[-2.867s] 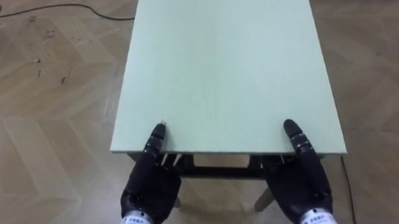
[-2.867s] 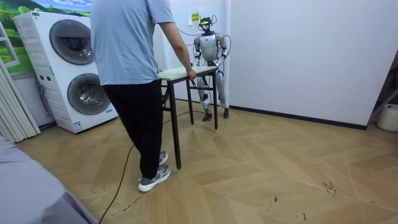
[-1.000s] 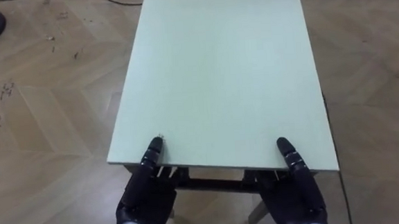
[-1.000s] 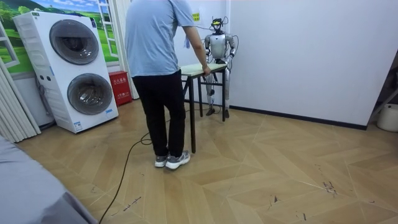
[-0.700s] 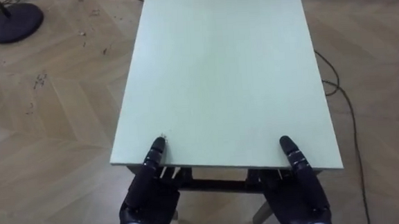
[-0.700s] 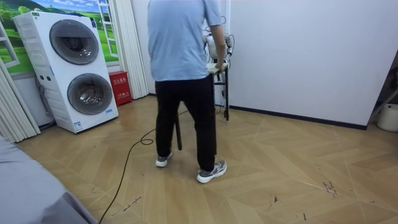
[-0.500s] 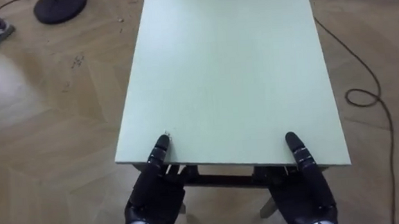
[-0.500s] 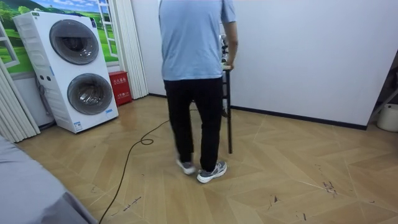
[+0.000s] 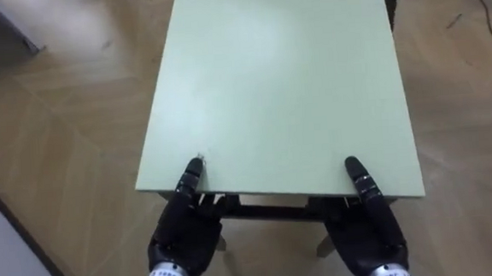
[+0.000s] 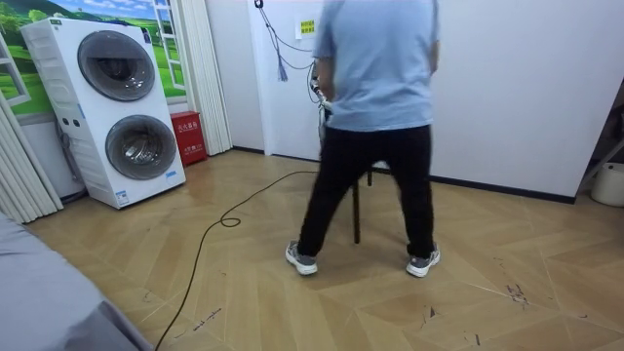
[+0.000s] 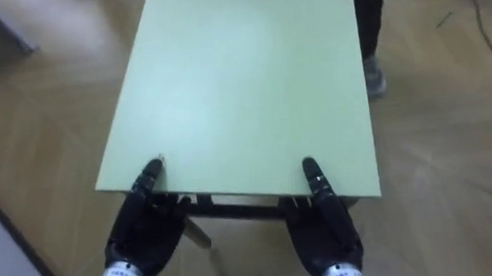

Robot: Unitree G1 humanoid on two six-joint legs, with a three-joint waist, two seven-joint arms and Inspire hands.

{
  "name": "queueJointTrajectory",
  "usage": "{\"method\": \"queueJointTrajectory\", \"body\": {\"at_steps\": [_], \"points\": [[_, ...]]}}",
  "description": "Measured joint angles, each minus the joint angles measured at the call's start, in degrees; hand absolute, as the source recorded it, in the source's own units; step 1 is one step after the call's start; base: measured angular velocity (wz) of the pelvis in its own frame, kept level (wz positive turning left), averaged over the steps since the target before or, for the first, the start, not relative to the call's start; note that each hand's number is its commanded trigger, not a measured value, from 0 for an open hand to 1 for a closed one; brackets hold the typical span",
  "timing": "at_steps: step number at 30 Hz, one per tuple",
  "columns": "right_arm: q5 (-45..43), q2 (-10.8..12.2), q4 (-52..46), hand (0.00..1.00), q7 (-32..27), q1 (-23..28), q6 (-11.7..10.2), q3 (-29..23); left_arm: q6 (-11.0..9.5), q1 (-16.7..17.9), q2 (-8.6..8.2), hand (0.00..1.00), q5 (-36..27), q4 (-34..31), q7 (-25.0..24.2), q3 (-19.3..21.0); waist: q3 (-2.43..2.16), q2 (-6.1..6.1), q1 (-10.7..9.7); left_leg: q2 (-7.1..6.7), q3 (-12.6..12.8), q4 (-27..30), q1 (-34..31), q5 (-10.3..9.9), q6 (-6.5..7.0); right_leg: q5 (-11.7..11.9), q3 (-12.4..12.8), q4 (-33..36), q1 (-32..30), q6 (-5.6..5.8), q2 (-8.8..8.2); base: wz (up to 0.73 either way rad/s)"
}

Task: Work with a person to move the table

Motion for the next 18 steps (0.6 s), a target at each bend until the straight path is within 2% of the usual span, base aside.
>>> {"method": "queueJointTrajectory", "body": {"at_steps": [2, 4, 5, 6, 7, 8, 9, 10, 12, 13, 16, 18], "points": [[-0.02, 0.18, -0.03, 1.00, 0.00, 0.05, 0.12, -0.01, -0.12, 0.06, 0.19, 1.00, 0.00, -0.13, 0.13, -0.01, -0.09, -0.23, -0.21, -1.10, -2.63, 0.31, -0.53, 0.11, 0.60, -0.38, -0.64, 0.37, 0.63, 1.23, -0.77, 0.69], [0.05, 0.07, -0.05, 1.00, 0.00, 0.25, 0.05, -0.23, -0.11, 0.05, 0.32, 1.00, -0.04, -0.18, 0.14, -0.02, -0.14, -0.44, -1.79, -3.00, -6.80, 0.72, -1.06, 0.57, 1.40, -1.32, 0.30, 1.11, 2.31, 3.04, -1.80, 0.98], [0.20, -0.03, -0.13, 1.00, 0.01, 0.32, 0.04, -0.24, -0.13, -0.07, 0.35, 1.00, 0.06, -0.20, 0.14, -0.05, -0.18, -0.52, -2.11, -3.48, -7.99, 0.79, -1.25, 0.68, 1.59, -1.59, 1.11, 1.16, 2.60, 3.42, -1.91, 1.17], [0.19, 0.04, -0.14, 1.00, 0.01, 0.30, 0.06, -0.48, -0.33, -0.37, 0.54, 1.00, 0.13, -0.20, 0.14, -0.05, -0.18, -0.83, -3.41, -4.61, -10.90, 1.15, -1.75, 0.98, 2.05, -2.16, 4.14, 1.05, 3.33, 3.89, -2.00, 1.26], [0.18, 0.60, -0.13, 1.00, 0.01, 0.41, 0.19, -0.72, -0.56, -0.77, 0.67, 1.00, 0.51, -0.20, 0.14, -0.04, -0.26, -1.32, -4.77, -5.93, -13.76, 1.39, -1.95, 1.33, 2.46, -3.03, 8.85, 0.85, 3.94, 4.30, -2.01, 1.32], [0.18, 1.00, -0.13, 1.00, 0.01, 0.52, 0.28, -1.02, -0.61, -1.05, 0.66, 1.00, 0.84, -0.20, 0.15, -0.04, -0.21, -1.52, -5.04, -6.41, -14.88, 1.77, -2.29, 1.42, 2.52, -3.34, 11.11, 0.79, 4.17, 4.35, -1.89, 1.25], [0.18, 1.39, -0.13, 1.00, 0.01, 0.73, 0.59, -1.39, -0.61, -1.19, 0.67, 1.00, 1.27, -0.20, 0.23, -0.06, -0.15, -1.67, -5.41, -7.60, -16.99, 2.68, -2.78, 1.43, 2.54, -3.63, 14.48, 0.60, 4.85, 4.66, -1.52, 1.08], [0.18, 1.47, -0.13, 1.00, 0.00, 1.10, 0.66, -1.44, -0.61, -0.98, 0.64, 1.00, 1.50, -0.20, 0.28, -0.17, -0.15, -1.75, -5.81, -8.25, -19.05, 3.17, -2.91, 1.46, 2.52, -3.84, 16.16, 0.11, 5.87, 4.66, -1.14, 0.99], [0.30, 1.85, -0.13, 1.00, -0.13, 1.29, 0.78, -1.51, -0.61, -0.88, 0.68, 1.00, 1.67, -0.20, 0.31, -0.12, -0.20, -2.32, -5.64, -8.88, -20.82, 3.35, -3.10, 1.74, 2.35, -4.03, 18.34, -1.52, 7.13, 4.74, -0.67, 0.65], [0.32, 1.89, -0.13, 1.00, -0.25, 1.25, 0.92, -1.51, -0.61, -0.90, 0.69, 1.00, 1.70, -0.20, 0.32, -0.11, -0.30, -2.67, -4.14, -8.92, -20.99, 3.47, -3.31, 1.78, 2.26, -4.04, 20.19, -2.89, 7.24, 4.75, -0.24, 0.28], [-0.06, 1.67, -0.05, 1.00, -0.25, 0.89, 0.94, -1.56, -0.68, -0.51, 0.63, 1.00, 1.70, -0.20, 0.33, -0.12, -0.30, -2.97, -1.56, -8.83, -21.48, 4.26, -4.52, 1.80, 1.85, -4.02, 21.28, -4.45, 7.99, 4.77, 0.55, 0.19], [-0.16, 1.42, 0.03, 1.00, -0.25, 0.90, 1.21, -1.66, -0.68, 0.04, 0.53, 1.00, 1.70, -0.38, 0.33, -0.16, -0.30, -2.99, -1.19, -8.75, -21.51, 4.56, -5.00, 1.85, 1.71, -4.03, 21.38, -5.04, 8.18, 4.77, 0.91, 0.45]]}}
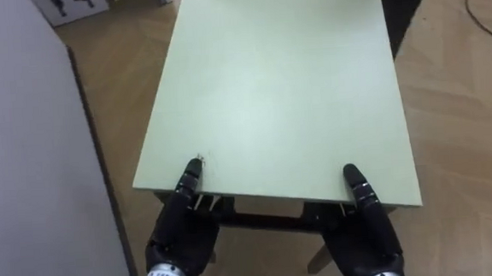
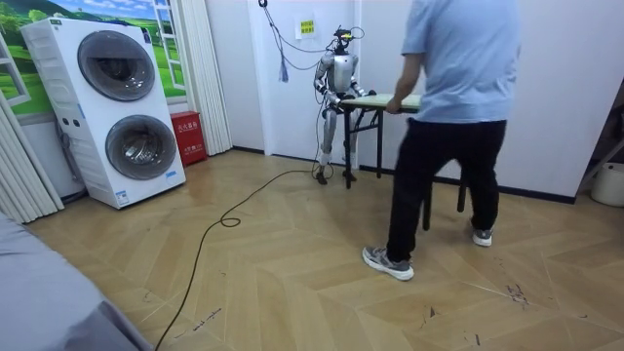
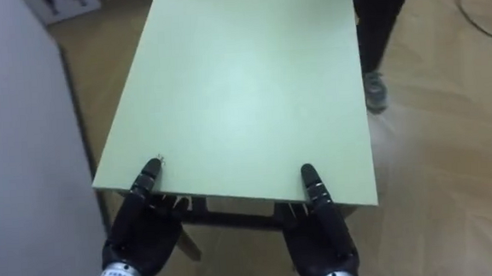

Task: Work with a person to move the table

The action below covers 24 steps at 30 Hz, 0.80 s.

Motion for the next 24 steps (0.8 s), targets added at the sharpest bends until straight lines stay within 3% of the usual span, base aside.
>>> {"method": "queueJointTrajectory", "body": {"at_steps": [4, 12, 15, 16, 18, 20, 21, 22, 23, 24], "points": [[-0.57, -0.12, 0.00, 1.00, -0.02, -0.68, 0.36, -0.08, -0.43, 1.29, -0.39, 1.00, -0.11, -0.97, 0.03, 0.10, -0.01, 0.03, 1.54, 0.06, -0.18, 0.26, -0.83, 0.12, -0.18, -0.10, 0.12, -0.24, 0.35, 0.15, 0.38, 0.30], [-1.58, 0.11, 0.00, 1.00, -0.51, -0.82, 1.52, -0.72, -0.94, 1.85, -0.74, 1.00, -0.30, -0.96, 0.08, 0.15, 0.01, 0.36, 0.83, -0.34, -0.98, 1.89, -1.81, 0.18, -0.12, -0.14, -0.49, 0.25, 2.80, 0.06, 1.33, 0.46], [-1.59, -0.15, -0.12, 1.00, -1.24, -0.84, 2.32, -1.12, -0.54, 1.90, -0.63, 1.00, -0.88, -0.95, 0.84, -0.01, 0.02, 0.45, 0.12, -0.54, -3.26, 2.74, -2.27, 0.21, -0.15, -0.97, -1.67, 3.29, 2.43, -1.36, 1.88, 0.63], [-2.00, -0.12, -0.26, 1.00, -1.65, -0.85, 2.56, -1.57, -0.35, 2.01, -0.76, 1.00, -1.46, -0.95, 1.29, -0.19, 0.03, 0.48, 0.07, -0.96, -4.34, 2.87, -2.27, 0.29, -0.29, -1.62, -1.53, 3.89, 2.42, -2.20, 1.93, 0.58], [-2.57, -0.13, -0.36, 1.00, -1.91, -0.97, 3.22, -2.44, -0.13, 2.00, -0.92, 1.00, -1.95, -0.93, 1.77, -0.50, 0.02, 0.55, -0.16, -1.63, -5.88, 2.89, -2.45, 0.47, -0.56, -2.48, -0.08, 3.22, 2.83, -2.73, 2.12, 0.53], [-3.40, -0.18, -0.35, 1.00, -2.31, -1.22, 3.29, -2.90, 0.19, 2.01, -1.09, 1.00, -2.10, -0.93, 2.05, -0.65, 0.00, 1.00, -0.04, -2.01, -3.96, 2.94, -2.94, 0.67, -0.49, -2.47, -0.93, 3.08, 3.48, -2.37, 2.18, 0.52], [-3.45, -0.15, -0.19, 1.00, -2.33, -1.02, 3.29, -3.01, 0.57, 2.01, -1.12, 1.00, -2.10, -0.93, 2.27, -0.61, -0.03, 1.37, -0.57, -1.14, 0.33, 2.50, -2.88, 1.17, 0.33, -2.63, -2.13, 5.20, 3.23, -2.10, 2.19, 0.73], [-3.38, 0.13, -0.11, 1.00, -2.34, -0.90, 3.65, -3.00, 0.72, 2.01, -0.86, 1.00, -2.05, -0.94, 2.30, -0.36, 0.04, 1.64, -1.08, 0.32, 2.10, 2.01, -2.61, 1.52, 0.85, -3.26, -1.34, 8.90, 1.45, -1.64, 2.44, 0.65], [-3.41, 0.34, -0.11, 1.00, -2.38, -0.99, 4.11, -3.04, 0.71, 2.01, -0.60, 1.00, -2.05, -0.98, 2.28, -0.10, 0.02, 1.63, -0.99, 0.64, 1.49, 1.83, -2.55, 1.49, 0.77, -4.19, 0.54, 8.88, 0.52, -1.52, 2.87, 0.28], [-3.61, 0.40, -0.15, 1.00, -2.56, -1.52, 5.04, -3.06, 0.71, 2.00, -0.55, 1.00, -2.09, -0.98, 2.29, 0.16, -0.01, 1.55, -0.32, 0.71, 1.38, 1.28, -2.60, 1.62, 0.44, -4.55, 3.38, 4.52, -1.46, -1.79, 3.00, 0.12]]}}
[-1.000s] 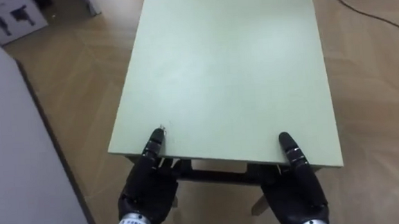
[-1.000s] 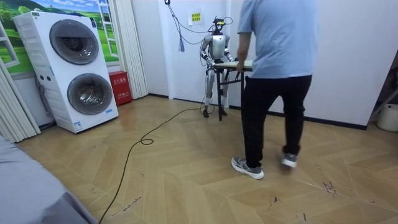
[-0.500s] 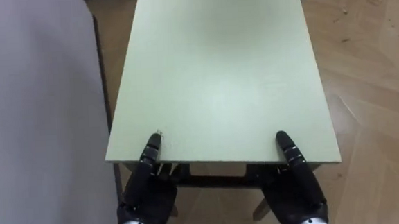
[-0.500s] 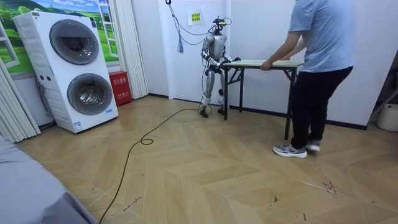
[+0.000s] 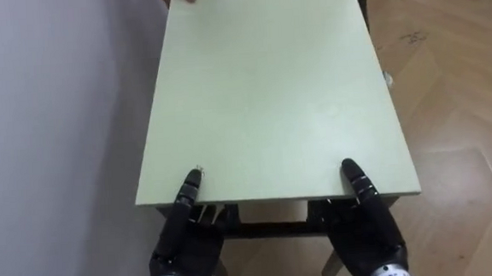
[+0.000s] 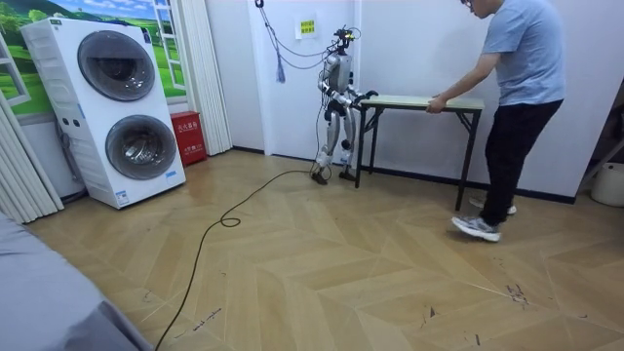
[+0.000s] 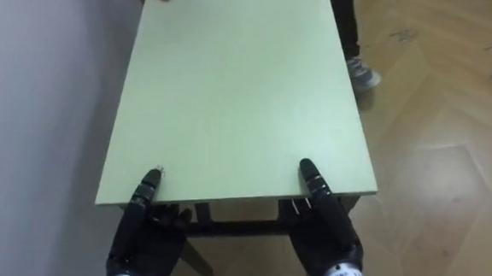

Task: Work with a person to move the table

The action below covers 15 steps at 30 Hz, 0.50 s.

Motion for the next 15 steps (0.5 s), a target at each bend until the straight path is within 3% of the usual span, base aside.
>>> {"method": "queueJointTrajectory", "body": {"at_steps": [1, 2, 4, 6, 10, 15], "points": [[-0.33, -0.27, 0.03, 1.00, -0.15, -0.33, 0.19, -0.07, 0.06, -0.09, -0.25, 1.00, -0.06, 0.41, 0.15, 0.34, -0.08, 0.46, -0.41, -0.38, 0.06, -0.33, 0.15, 0.24, -0.27, 1.08, -0.13, -1.58, -1.54, -1.04, -0.14, 0.15], [-0.37, -0.49, 0.03, 1.00, -0.21, -0.27, 0.17, -0.07, 0.20, 0.02, -0.20, 1.00, -0.06, 0.41, 0.31, 0.24, -0.28, 0.68, -0.52, -0.39, 0.56, -0.78, 0.38, 0.30, -0.33, 1.30, -0.71, -1.53, -1.47, -0.94, -0.47, 0.17], [-0.41, -0.80, 0.07, 1.00, -0.36, -0.41, 0.16, 0.00, 0.21, 0.05, -0.27, 1.00, 0.07, 0.44, 0.31, 0.16, -0.09, 0.31, -0.04, 0.36, 4.77, -2.12, 1.05, 0.53, -0.32, 1.44, -1.71, -1.78, -0.79, -1.34, -0.14, 0.11], [-0.41, -0.77, 0.06, 1.00, -0.36, -0.19, 0.16, 0.15, 0.31, 0.15, 0.03, 1.00, 0.08, 0.60, 0.33, 0.17, -0.09, -0.24, -0.22, 0.91, 6.80, -2.46, 1.33, 0.55, -0.25, 1.44, -2.00, -1.84, -0.31, -1.34, 0.18, 0.16], [-0.18, -0.78, 0.06, 1.00, -0.59, 0.04, 0.37, 0.13, 0.57, 0.30, 0.33, 1.00, 0.18, 0.64, 0.39, 0.19, -0.14, -1.03, -0.82, 0.98, 9.22, -3.07, 1.72, 0.44, -0.06, 1.57, -1.94, -2.66, 0.42, -1.14, 0.14, 0.10], [-0.28, -0.45, 0.10, 1.00, -1.15, 0.56, 0.71, 0.13, 0.70, 0.42, 0.73, 1.00, 0.37, 1.31, 0.38, 0.20, -0.11, -1.08, -1.23, 0.85, 9.96, -4.25, 3.30, 0.43, -0.05, 1.60, -1.66, -2.70, 1.52, -1.10, -0.17, 0.02]]}}
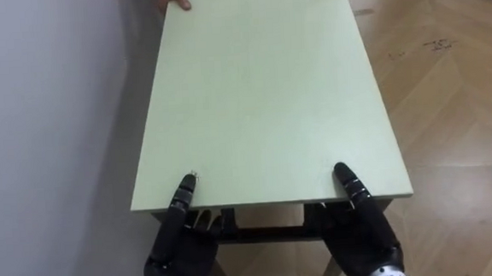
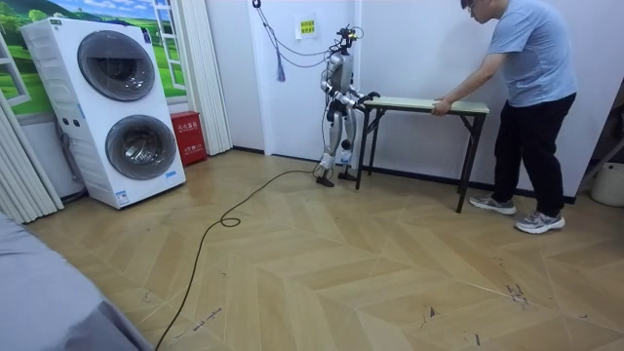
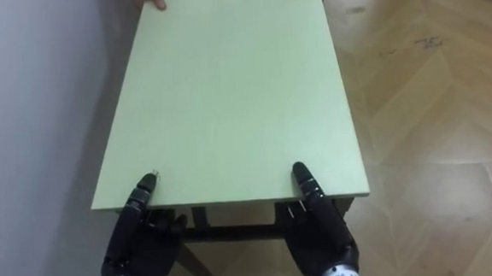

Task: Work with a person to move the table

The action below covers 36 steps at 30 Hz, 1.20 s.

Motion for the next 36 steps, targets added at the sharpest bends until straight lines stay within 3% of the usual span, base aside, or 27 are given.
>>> {"method": "queueJointTrajectory", "body": {"at_steps": [12, 20, 25, 33, 34, 35, 36], "points": [[-0.55, -0.10, 5.14, 1.00, -0.12, -0.01, 0.86, -0.19, 1.75, 0.16, -0.29, 1.00, 2.77, 6.31, -2.81, 0.46, 0.05, 0.03, 0.09, 0.53, 3.64, -0.71, 0.81, -0.35, 0.94, 0.00, -0.26, -0.94, 0.71, 0.02, -0.12, -0.04], [-1.14, 0.21, 7.43, 1.00, 0.45, -1.10, 1.24, -0.11, 2.14, -0.41, -0.76, 1.00, 3.81, 8.87, -4.33, 1.45, -0.05, 0.16, 0.01, 0.44, 4.14, -0.73, 1.08, -0.26, 1.11, 0.12, -0.19, -0.94, 0.76, 0.22, -0.19, -0.04], [-2.35, 0.81, 9.27, 1.00, 1.53, -1.25, 1.24, -0.04, 2.13, -0.77, -1.23, 1.00, 4.18, 12.63, -7.51, 2.12, -0.45, 0.77, 0.13, 0.38, 4.49, -1.43, 2.64, -0.28, 1.11, 0.12, 0.02, -0.94, 1.81, 0.22, -0.13, -0.05], [-2.48, 0.82, 13.82, 1.00, 6.12, -2.69, 1.21, 0.36, 2.04, -2.64, -1.22, 1.00, 5.93, 18.27, -12.42, 2.31, -0.35, 0.53, 0.42, 0.37, 4.66, -1.74, 3.41, -0.28, 1.10, 0.12, 0.68, -0.93, 2.40, 0.22, -0.11, 0.00], [-2.48, 0.85, 14.08, 0.94, 6.12, -2.66, 1.26, 0.32, 2.08, -3.08, -1.22, 0.94, 6.14, 19.33, -12.87, 2.32, -0.31, 0.25, 0.58, 0.35, 4.61, -1.79, 3.60, -0.29, 1.09, 0.12, 0.75, -0.93, 2.57, 0.22, -0.11, 0.00], [-2.47, 0.86, 14.16, 0.44, 6.12, -2.64, 1.26, 0.30, 2.13, -3.26, -1.22, 0.70, 6.14, 19.42, -13.06, 2.32, -0.39, 0.25, 0.71, 0.35, 4.60, -1.79, 3.60, -0.29, 1.09, 0.12, 0.76, -0.94, 2.56, 0.22, -0.11, -0.03], [-2.47, 0.87, 14.27, 0.28, 6.15, -2.65, 1.27, 0.21, 2.21, -3.53, -1.23, 0.65, 6.14, 19.85, -13.50, 2.40, -0.41, 0.20, 1.02, 0.35, 4.53, -1.79, 3.61, -0.28, 1.09, 0.12, 0.76, -0.96, 2.56, 0.22, -0.09, -0.04]]}}
